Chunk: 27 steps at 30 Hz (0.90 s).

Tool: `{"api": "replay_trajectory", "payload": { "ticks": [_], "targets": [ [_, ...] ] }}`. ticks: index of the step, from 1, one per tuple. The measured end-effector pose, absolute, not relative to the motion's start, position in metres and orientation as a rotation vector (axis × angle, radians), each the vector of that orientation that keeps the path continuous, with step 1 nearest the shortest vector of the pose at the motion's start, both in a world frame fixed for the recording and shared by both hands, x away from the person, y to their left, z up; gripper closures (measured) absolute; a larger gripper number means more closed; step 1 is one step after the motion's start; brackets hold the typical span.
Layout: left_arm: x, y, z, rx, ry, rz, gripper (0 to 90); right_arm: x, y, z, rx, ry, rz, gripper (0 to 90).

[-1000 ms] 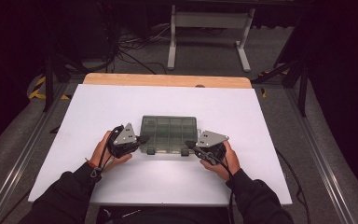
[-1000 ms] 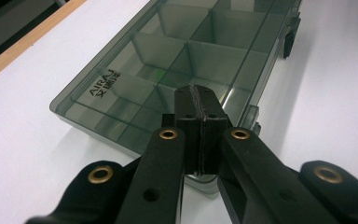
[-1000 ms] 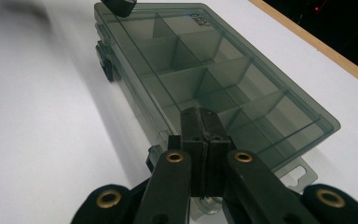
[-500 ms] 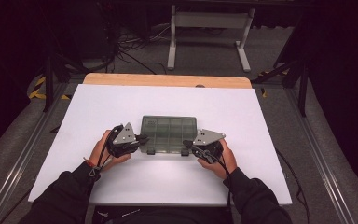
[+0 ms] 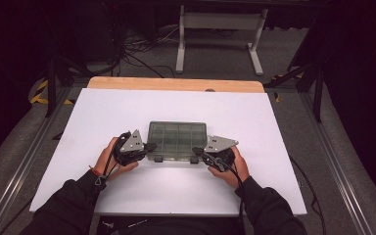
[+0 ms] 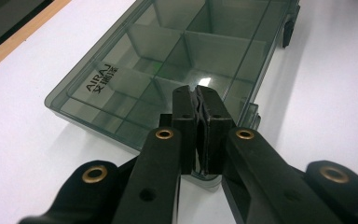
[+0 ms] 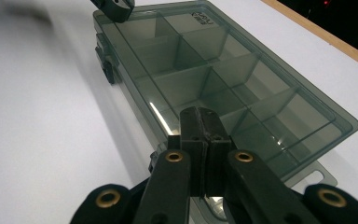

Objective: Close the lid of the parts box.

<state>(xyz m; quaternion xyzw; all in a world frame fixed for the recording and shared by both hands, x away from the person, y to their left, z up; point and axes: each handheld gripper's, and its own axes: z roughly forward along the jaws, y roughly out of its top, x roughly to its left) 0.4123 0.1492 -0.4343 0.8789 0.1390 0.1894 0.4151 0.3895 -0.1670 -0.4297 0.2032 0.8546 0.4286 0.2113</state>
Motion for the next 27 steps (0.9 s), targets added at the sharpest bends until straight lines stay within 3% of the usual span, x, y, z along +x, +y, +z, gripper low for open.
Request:
{"api": "replay_trajectory", "payload": {
  "ticks": [15, 19, 21, 27],
  "targets": [
    [0.4118, 0.1507, -0.4315, 2.191, 0.33, 0.51, 79.0, 0.3908, -0.1698, -0.428, 0.571, 2.343, 1.211, 83.1],
    [0.4116, 0.154, -0.429, 2.158, 0.334, 0.518, 73.1, 0.3912, -0.1714, -0.4271, 0.585, 2.32, 1.215, 76.9],
    [0.4116, 0.1548, -0.4286, 2.152, 0.337, 0.518, 67.7, 0.3909, -0.1721, -0.4265, 0.596, 2.305, 1.22, 68.4],
    [0.4112, 0.1589, -0.4283, 2.14, 0.349, 0.545, 54.9, 0.3905, -0.176, -0.424, 0.601, 2.27, 1.257, 54.0]
  ]
}}
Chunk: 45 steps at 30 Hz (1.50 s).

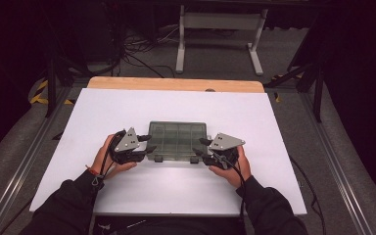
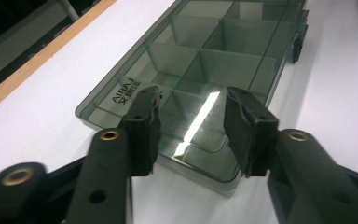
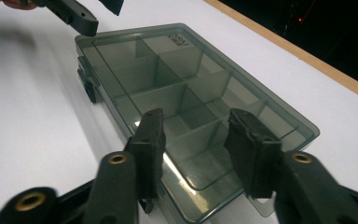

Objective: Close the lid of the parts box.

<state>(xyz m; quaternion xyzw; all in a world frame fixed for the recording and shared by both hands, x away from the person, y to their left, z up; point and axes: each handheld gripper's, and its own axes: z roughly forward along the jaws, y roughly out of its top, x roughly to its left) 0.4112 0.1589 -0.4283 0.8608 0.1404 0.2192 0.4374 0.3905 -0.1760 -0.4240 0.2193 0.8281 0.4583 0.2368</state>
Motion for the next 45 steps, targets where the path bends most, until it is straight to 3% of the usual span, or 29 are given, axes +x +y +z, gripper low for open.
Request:
{"api": "replay_trajectory", "payload": {
  "ticks": [2, 9, 12, 18, 27, 45],
  "targets": [
    [0.412, 0.16, -0.428, 2.132, 0.368, 0.545, 47.1, 0.39, -0.177, -0.423, 0.602, 2.25, 1.261, 46.4],
    [0.415, 0.163, -0.435, 2.119, 0.435, 0.555, 21.2, 0.392, -0.181, -0.425, 0.606, 2.211, 1.257, 31.9],
    [0.416, 0.164, -0.435, 2.109, 0.431, 0.562, 16.5, 0.392, -0.181, -0.427, 0.626, 2.207, 1.218, 23.1],
    [0.414, 0.164, -0.433, 2.091, 0.426, 0.59, 7.0, 0.393, -0.182, -0.427, 0.647, 2.187, 1.199, 16.4],
    [0.41, 0.17, -0.428, 2.069, 0.419, 0.599, 4.8, 0.391, -0.183, -0.425, 0.652, 2.157, 1.179, 10.4],
    [0.399, 0.191, -0.421, 2.039, 0.445, 0.64, 4.6, 0.38, -0.202, -0.417, 0.681, 2.098, 1.162, 9.2]
  ]
}}
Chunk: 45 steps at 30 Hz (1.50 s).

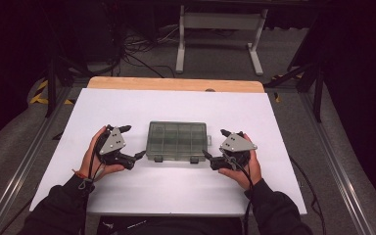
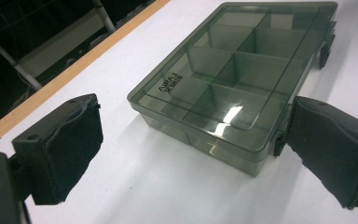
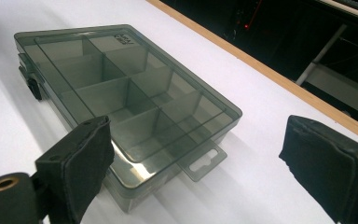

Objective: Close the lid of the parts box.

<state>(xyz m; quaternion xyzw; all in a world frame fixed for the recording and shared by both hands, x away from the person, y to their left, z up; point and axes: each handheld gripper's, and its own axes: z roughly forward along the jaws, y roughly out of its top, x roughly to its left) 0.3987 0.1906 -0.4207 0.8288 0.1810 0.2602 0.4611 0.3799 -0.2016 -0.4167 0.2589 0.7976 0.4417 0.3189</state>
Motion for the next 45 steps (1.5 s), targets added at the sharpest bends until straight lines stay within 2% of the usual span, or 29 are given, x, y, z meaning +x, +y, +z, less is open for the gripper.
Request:
{"api": "replay_trajectory", "payload": {
  "ticks": [30, 45],
  "targets": [
    [0.365, 0.22, -0.423, 2.022, 0.444, 0.65, 4.1, 0.349, -0.231, -0.419, 0.706, 2.086, 1.125, 8.8],
    [0.36, 0.229, -0.436, 2.056, 0.459, 0.638, 3.9, 0.334, -0.245, -0.436, 0.698, 2.135, 1.054, 8.6]
  ]
}}
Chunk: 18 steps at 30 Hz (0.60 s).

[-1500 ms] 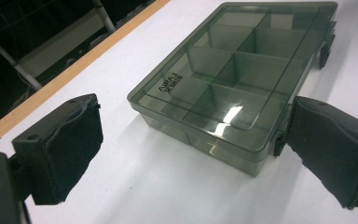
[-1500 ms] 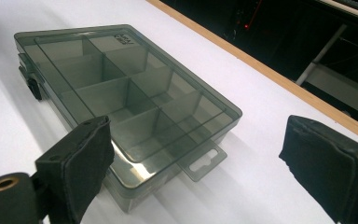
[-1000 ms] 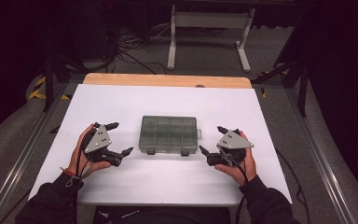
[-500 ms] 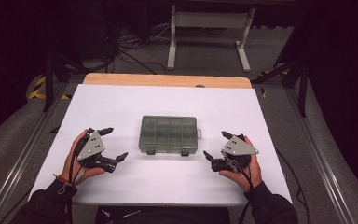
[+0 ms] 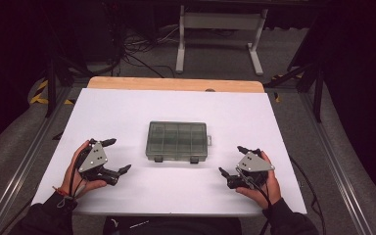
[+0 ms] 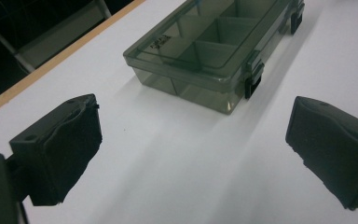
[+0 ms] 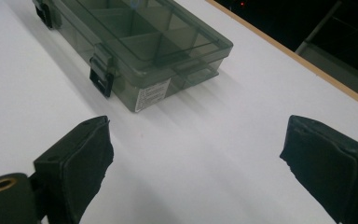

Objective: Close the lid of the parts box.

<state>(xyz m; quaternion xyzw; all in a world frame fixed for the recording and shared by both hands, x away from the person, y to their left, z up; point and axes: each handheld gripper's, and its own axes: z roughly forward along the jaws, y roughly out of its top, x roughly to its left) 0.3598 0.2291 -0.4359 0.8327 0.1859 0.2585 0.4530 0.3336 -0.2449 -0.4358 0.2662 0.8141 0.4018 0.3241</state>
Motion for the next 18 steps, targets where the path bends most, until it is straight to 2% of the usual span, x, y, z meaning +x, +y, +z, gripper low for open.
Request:
{"api": "replay_trajectory", "payload": {
  "ticks": [9, 18],
  "targets": [
    [0.355, 0.237, -0.445, 2.071, 0.484, 0.611, 3.9, 0.329, -0.256, -0.444, 0.732, 2.132, 1.063, 7.9],
    [0.351, 0.239, -0.453, 2.068, 0.531, 0.507, 3.9, 0.329, -0.254, -0.449, 0.729, 2.138, 1.058, 7.1]
  ]
}}
